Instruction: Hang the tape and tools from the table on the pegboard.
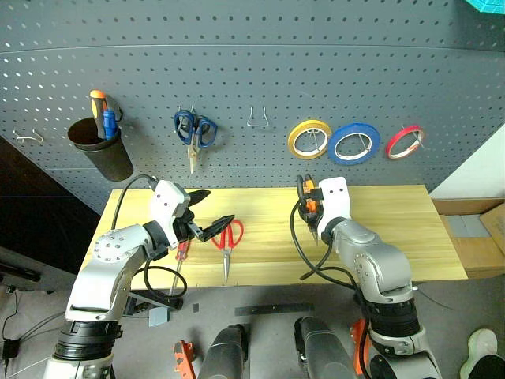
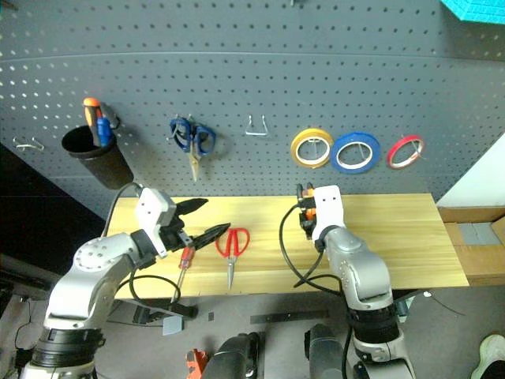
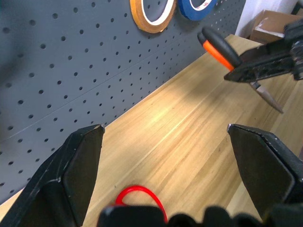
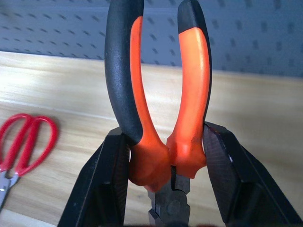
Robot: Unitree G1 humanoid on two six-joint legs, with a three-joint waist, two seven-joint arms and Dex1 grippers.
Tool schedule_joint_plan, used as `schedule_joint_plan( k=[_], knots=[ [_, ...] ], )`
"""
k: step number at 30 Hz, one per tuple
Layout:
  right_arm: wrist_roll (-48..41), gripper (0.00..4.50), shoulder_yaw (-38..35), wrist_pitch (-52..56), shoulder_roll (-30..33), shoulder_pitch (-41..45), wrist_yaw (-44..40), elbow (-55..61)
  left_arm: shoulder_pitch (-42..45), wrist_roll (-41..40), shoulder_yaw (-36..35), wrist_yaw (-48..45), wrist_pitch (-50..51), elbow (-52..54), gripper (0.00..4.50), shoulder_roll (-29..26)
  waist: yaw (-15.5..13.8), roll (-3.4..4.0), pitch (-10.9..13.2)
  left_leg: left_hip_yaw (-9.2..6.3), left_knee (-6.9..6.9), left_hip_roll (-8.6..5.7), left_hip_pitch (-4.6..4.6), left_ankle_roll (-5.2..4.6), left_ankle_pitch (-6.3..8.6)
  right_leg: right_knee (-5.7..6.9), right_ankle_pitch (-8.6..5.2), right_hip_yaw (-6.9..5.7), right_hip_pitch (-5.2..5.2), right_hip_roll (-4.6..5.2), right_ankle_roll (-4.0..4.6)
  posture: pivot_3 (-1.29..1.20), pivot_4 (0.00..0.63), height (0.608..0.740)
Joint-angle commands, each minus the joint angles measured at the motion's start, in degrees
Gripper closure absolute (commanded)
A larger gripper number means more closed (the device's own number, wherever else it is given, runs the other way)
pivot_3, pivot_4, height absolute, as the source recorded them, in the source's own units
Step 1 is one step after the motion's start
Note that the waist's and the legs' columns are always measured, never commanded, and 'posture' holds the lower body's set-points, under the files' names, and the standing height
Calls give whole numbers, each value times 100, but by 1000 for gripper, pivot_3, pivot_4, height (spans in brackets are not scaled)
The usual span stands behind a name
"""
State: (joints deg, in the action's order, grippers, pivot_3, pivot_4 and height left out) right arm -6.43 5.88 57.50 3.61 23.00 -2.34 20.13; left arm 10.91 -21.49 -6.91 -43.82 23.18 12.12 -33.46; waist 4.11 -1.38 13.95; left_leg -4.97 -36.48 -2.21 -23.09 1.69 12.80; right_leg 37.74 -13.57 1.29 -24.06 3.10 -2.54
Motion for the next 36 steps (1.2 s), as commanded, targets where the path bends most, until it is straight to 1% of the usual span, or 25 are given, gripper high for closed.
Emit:
schedule_joint_plan(
  k=[1,5,8,13,17,18,20,22,23,24,27,29,36],
  knots=[
    [143,2711,288,-499,112,283,-94,799,-76,-227,-332,155,4,330,0,17,1,0,0,0,-2,2,0,0,0,3,-1,0,-1,-1,-2,-48,204,740],
    [276,2725,472,-892,133,670,-115,1023,-107,-339,-474,311,8,409,0,64,3,0,0,-1,1,7,0,2,-1,6,4,-2,-5,-4,7,-46,198,740],
    [412,2729,506,-1327,-9,1409,-68,829,22,-505,-632,519,9,444,0,183,11,0,0,2,3,8,1,3,-1,6,13,-1,-6,-4,22,-46,197,740],
    [343,2747,281,-1708,-395,2418,-5,41,233,-786,-861,773,61,448,0,306,4,-10,-7,-4,3,7,1,6,-2,12,15,-8,-7,-4,25,-42,192,740],
    [283,2780,52,-2403,-775,3210,122,-1016,312,-1028,-994,788,169,500,0,256,-5,-10,-7,-5,4,2,1,7,-2,15,18,-7,-7,-1,29,-25,187,740],
    [281,2847,9,-2561,-837,3335,141,-1236,326,-1078,-1015,789,201,510,0,246,-10,-10,-7,-2,4,1,0,7,-2,15,19,-5,-9,-1,31,-21,187,740],
    [291,3121,-58,-2939,-931,3591,166,-1702,361,-1155,-1040,803,255,523,0,216,-35,-10,-7,-3,7,2,1,7,-2,15,19,-7,-10,-1,32,-2,185,740],
    [336,3674,-138,-3534,-1018,3973,210,-2411,396,-1178,-1038,823,287,563,0,180,-47,-10,-7,-5,14,2,1,7,-1,16,19,-9,-12,-1,32,7,183,740],
    [355,4078,-186,-3828,-1041,4156,231,-2782,419,-1168,-1020,834,291,589,0,170,-48,-10,-7,-3,18,2,1,7,-1,16,19,-8,-13,-1,32,19,181,740],
    [365,4287,-224,-4078,-1047,4302,243,-3105,442,-1152,-998,844,293,610,0,169,-58,-10,-7,-1,19,1,1,8,-2,17,20,-9,-15,-1,33,31,180,740],
    [415,4296,-276,-4690,-1018,4563,251,-3891,506,-1132,-936,875,314,675,0,181,-100,-11,-7,3,31,2,2,13,-5,13,20,-14,-16,-2,34,45,179,740],
    [460,4296,-272,-4943,-974,4576,237,-4151,523,-1123,-913,884,321,719,0,182,-122,-11,-8,4,37,1,2,15,-6,8,20,-16,-15,-2,35,49,178,740],
    [506,4296,-245,-5126,-931,4459,198,-4247,544,-1089,-894,868,287,674,0,215,-149,-11,-8,1,39,0,0,21,-10,8,20,-18,-16,-1,35,30,178,740]
  ],
)
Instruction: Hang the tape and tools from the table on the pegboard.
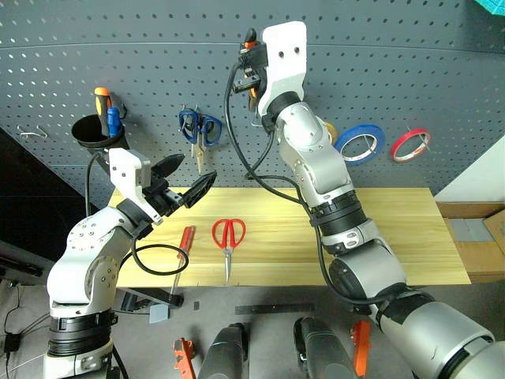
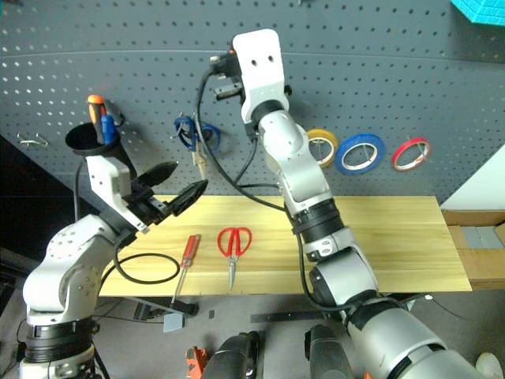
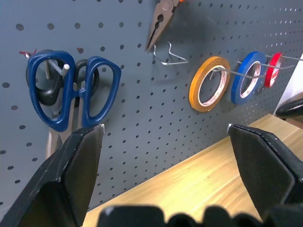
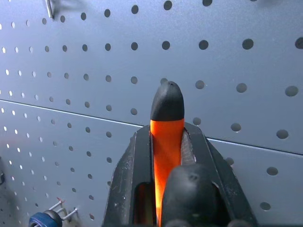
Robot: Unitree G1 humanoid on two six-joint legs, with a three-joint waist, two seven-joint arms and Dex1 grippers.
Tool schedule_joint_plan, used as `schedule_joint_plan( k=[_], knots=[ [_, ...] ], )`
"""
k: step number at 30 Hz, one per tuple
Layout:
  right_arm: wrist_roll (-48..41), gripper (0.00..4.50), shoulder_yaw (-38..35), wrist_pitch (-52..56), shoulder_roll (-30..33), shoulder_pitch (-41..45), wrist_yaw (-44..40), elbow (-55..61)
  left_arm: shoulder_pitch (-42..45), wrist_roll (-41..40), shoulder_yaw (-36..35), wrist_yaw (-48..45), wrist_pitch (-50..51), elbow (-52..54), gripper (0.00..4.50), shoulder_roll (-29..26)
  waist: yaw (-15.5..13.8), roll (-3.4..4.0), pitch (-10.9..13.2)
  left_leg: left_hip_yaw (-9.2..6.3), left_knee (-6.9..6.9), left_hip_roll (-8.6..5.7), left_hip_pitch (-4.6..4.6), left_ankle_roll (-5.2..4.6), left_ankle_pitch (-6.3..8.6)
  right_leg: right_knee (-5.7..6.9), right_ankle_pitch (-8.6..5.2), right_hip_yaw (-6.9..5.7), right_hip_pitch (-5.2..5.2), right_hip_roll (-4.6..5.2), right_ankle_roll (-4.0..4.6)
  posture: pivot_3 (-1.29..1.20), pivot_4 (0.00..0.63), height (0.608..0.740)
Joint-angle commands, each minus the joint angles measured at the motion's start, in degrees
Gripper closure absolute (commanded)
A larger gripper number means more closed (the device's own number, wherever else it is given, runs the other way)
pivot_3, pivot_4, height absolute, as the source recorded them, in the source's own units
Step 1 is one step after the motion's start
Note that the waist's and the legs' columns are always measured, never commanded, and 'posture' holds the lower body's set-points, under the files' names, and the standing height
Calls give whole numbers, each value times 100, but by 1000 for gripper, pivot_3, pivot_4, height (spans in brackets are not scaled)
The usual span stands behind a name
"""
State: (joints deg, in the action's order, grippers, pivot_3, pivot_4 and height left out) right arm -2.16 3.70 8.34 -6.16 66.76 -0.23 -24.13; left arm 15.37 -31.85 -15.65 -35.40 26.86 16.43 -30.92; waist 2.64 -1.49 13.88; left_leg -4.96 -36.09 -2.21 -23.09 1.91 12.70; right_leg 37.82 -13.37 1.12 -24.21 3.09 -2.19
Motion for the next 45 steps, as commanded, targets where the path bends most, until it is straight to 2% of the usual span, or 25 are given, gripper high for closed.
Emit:
schedule_joint_plan(
  k=[1,7,15,23,36,45],
  knots=[
    [89,4296,-26,-199,58,77,-20,206,128,-46,6,22,-93,221,0,-20,-2,0,0,-1,0,0,0,2,-1,2,0,-2,0,0,0,25,177,740],
    [27,4297,-134,173,205,26,-116,610,271,-98,176,-127,-51,209,0,-17,-28,0,0,0,-2,0,0,6,-4,7,1,-5,1,-1,2,9,177,740],
    [-352,4297,-309,1232,281,-292,-197,1663,428,-96,294,-228,-33,160,0,-10,-63,0,0,1,-1,0,-3,6,-4,3,2,-6,-1,-1,3,-5,175,740],
    [-562,4297,-481,1832,471,-268,-263,2025,473,-97,419,-243,-33,157,0,62,-61,0,0,5,-2,1,-3,6,-4,4,2,-6,-1,0,3,-19,179,740],
    [-583,4298,-360,2035,379,-378,-350,1848,503,-50,522,-241,-49,120,0,164,-30,0,0,10,-1,2,-3,5,-4,4,1,-6,-2,-1,3,-22,182,740],
    [-356,4298,-72,1870,506,-174,-625,1173,517,-1,567,-207,-79,87,0,228,-9,0,0,11,-1,2,-2,5,-4,4,2,-5,-1,-1,3,-26,187,740]
  ],
)
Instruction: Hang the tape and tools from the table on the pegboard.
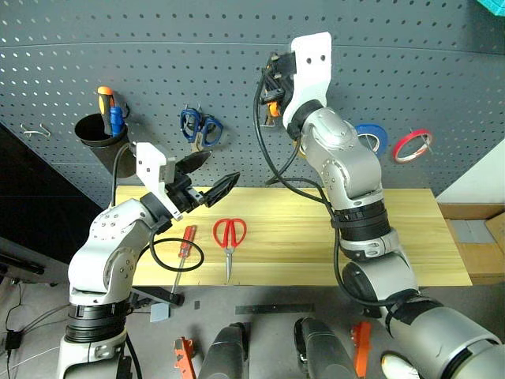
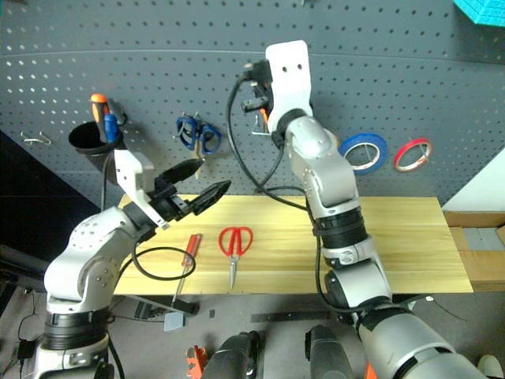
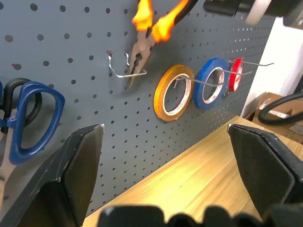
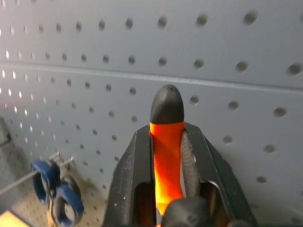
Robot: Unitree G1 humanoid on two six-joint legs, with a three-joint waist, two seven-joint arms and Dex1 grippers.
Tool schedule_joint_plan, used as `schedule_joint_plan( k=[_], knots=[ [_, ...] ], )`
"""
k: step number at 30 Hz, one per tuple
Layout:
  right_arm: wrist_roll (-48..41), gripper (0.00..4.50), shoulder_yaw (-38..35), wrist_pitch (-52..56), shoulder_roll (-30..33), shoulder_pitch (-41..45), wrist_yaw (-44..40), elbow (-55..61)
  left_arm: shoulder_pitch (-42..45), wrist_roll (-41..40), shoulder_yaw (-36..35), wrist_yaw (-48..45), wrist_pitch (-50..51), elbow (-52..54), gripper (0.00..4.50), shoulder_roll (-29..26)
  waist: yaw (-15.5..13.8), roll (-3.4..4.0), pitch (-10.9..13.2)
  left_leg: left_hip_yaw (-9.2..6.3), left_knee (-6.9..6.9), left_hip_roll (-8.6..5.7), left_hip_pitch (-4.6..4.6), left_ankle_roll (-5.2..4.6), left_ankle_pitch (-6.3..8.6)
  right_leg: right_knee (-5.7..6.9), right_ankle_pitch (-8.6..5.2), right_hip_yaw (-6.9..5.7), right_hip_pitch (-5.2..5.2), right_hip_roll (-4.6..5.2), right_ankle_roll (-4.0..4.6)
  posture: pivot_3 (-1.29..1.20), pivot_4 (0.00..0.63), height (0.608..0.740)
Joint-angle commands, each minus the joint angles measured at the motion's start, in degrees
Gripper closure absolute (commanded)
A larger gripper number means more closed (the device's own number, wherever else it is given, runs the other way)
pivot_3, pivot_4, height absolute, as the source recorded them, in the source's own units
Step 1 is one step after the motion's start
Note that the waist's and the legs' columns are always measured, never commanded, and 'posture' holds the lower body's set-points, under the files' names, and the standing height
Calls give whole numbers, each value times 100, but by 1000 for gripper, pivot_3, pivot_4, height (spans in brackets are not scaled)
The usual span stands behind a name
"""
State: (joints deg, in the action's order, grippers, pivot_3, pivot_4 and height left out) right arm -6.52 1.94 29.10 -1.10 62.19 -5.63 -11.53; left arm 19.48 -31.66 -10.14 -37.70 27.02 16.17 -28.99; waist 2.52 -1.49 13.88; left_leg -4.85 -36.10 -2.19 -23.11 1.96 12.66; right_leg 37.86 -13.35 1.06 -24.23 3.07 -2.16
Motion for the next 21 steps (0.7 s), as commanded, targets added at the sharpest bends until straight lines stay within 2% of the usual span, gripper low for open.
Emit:
schedule_joint_plan(
  k=[1,6,14,19,21],
  knots=[
    [123,4298,116,-245,1,329,-99,-215,113,-10,29,30,-103,104,0,44,9,0,0,0,0,0,0,0,0,0,0,0,0,0,0,-27,187,740],
    [291,4298,176,-450,40,518,-159,-752,140,19,69,59,-135,79,0,70,36,0,0,0,1,0,0,0,0,-1,0,0,0,0,0,-25,187,740],
    [247,1662,41,-371,179,657,-307,-671,165,39,87,98,-149,61,0,97,38,0,0,0,1,0,0,0,0,-1,0,0,0,0,0,-29,186,740],
    [-219,1662,-324,-12,461,668,-616,133,184,70,112,124,-163,48,0,139,35,0,0,-2,0,-1,-2,0,0,-3,0,-2,1,0,0,-36,186,740],
    [-651,1662,-530,355,702,551,-1000,604,185,90,124,157,-165,45,0,158,31,0,0,-3,0,-1,-3,0,0,-4,0,-2,1,1,0,-37,188,740]
  ],
)
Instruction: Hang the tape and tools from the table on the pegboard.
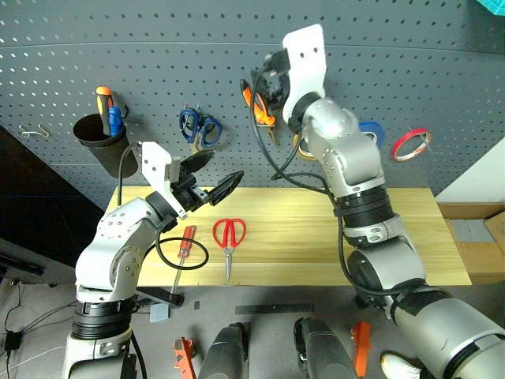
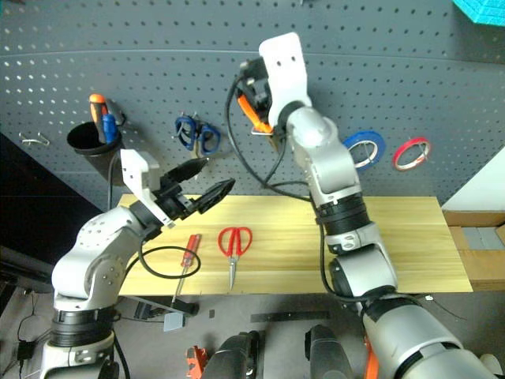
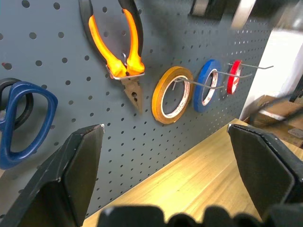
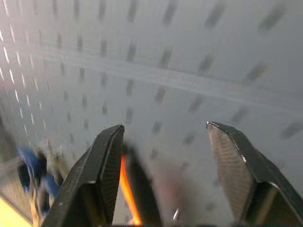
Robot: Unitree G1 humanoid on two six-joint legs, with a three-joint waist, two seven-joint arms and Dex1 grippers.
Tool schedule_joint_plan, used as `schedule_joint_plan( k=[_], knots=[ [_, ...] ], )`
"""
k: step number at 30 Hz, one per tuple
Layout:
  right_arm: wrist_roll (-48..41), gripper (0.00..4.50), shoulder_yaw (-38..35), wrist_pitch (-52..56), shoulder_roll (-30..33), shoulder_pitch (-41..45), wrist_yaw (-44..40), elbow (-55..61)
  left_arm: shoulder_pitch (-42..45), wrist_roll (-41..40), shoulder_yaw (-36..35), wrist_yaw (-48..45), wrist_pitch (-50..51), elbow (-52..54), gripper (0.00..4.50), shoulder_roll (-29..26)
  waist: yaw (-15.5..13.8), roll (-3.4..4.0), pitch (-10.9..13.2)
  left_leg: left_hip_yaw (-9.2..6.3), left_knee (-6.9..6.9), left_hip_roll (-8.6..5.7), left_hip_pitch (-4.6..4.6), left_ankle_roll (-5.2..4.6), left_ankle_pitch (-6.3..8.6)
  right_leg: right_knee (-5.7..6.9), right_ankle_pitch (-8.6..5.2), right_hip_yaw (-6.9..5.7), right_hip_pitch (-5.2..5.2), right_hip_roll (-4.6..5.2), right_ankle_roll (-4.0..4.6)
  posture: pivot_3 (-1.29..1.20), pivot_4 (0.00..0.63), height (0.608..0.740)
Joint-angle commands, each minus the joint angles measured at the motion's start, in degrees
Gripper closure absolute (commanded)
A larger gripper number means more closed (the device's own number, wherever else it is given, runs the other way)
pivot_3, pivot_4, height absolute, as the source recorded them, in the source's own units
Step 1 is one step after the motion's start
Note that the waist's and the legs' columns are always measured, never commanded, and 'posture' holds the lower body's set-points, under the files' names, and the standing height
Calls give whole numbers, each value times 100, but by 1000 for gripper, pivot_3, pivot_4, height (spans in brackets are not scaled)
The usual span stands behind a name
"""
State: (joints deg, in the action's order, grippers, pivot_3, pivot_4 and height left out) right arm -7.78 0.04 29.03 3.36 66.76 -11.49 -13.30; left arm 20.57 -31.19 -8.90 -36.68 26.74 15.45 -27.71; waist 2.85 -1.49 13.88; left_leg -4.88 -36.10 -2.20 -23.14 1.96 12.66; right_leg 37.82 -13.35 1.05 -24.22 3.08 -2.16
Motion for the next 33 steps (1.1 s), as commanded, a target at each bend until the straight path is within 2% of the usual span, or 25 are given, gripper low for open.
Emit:
schedule_joint_plan(
  k=[1,3,6,8,11,15,19,24,33],
  knots=[
    [-705,1662,-399,572,387,-3,-585,988,64,66,3,92,-135,118,0,41,-3,0,0,-2,0,0,-1,0,0,-2,0,-1,1,0,0,-37,188,740],
    [-1071,1662,-495,995,618,-255,-876,1388,11,115,7,178,-107,121,0,62,2,0,0,-3,0,0,0,0,0,-4,0,-2,3,0,0,-39,190,740],
    [-2110,1662,-555,2183,1245,-1293,-1671,2623,-286,442,149,515,188,88,0,-12,-10,-6,-8,-11,2,2,4,-2,1,-14,0,-9,16,0,0,-39,190,740],
    [-2428,1662,-378,2517,1592,-1961,-1935,3306,-491,614,233,711,444,115,0,-78,-1,-4,-4,-7,2,0,1,-3,2,-13,0,0,13,2,0,-44,201,740],
    [-2516,1662,253,2618,2356,-3406,-2413,4441,-918,996,452,1176,1035,225,0,-158,9,-4,-4,-9,2,0,-7,-4,3,-15,-2,1,5,4,-3,-48,208,740],
    [-2144,1662,1085,2238,3097,-4373,-2753,5089,-1136,1074,520,1655,1765,234,0,51,56,-3,2,-8,-4,3,-4,-5,2,-10,-13,3,5,2,-21,-56,215,740],
    [-1774,1662,1691,2064,3283,-4526,-2703,5246,-1217,1272,774,2066,2561,-2,0,245,58,-7,3,-3,-20,10,20,-11,-4,-11,-22,-4,34,-3,-37,-66,220,740],
    [-1546,1662,1906,2048,3256,-4382,-2645,5175,-1026,1424,890,2567,3394,-427,0,763,32,-14,7,-8,-42,13,24,-13,-6,-13,-21,-16,59,-1,-39,-70,224,740],
    [-1343,1662,1962,2066,3157,-4104,-2705,5034,-375,1750,748,3096,3210,-1681,0,1609,-14,-21,11,-22,-41,7,14,-12,-5,-32,-20,-18,58,4,-41,-81,229,740]
  ],
)
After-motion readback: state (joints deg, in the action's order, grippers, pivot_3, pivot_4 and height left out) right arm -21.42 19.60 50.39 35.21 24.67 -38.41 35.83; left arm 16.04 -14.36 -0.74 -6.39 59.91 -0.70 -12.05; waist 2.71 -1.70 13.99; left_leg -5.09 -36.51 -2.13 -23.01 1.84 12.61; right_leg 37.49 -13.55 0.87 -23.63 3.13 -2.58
